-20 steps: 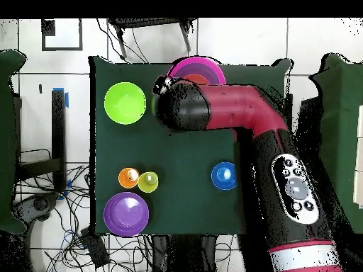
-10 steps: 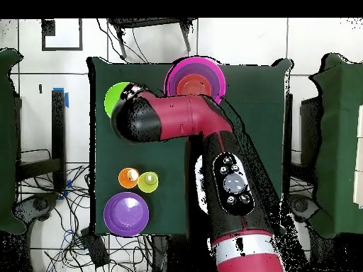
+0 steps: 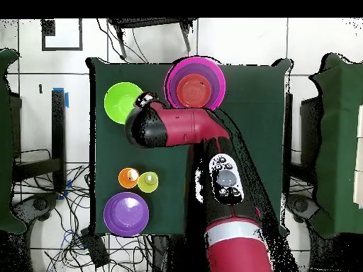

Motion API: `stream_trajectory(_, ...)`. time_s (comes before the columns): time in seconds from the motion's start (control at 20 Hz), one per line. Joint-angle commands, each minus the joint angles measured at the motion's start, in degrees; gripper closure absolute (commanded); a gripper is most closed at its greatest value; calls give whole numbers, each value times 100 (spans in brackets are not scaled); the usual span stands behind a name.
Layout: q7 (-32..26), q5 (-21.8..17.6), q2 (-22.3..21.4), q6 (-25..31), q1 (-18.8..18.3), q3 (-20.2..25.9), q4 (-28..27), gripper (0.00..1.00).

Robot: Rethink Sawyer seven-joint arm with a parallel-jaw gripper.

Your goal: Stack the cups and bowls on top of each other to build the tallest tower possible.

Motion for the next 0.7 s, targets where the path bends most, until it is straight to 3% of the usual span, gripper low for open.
stream_trajectory(0.05,1126,253,811,-291,163,-565,83,0)
stream_trajectory(0.25,1181,491,818,-330,339,-705,183,0)
stream_trajectory(0.7,1055,901,389,-90,621,-792,791,0)
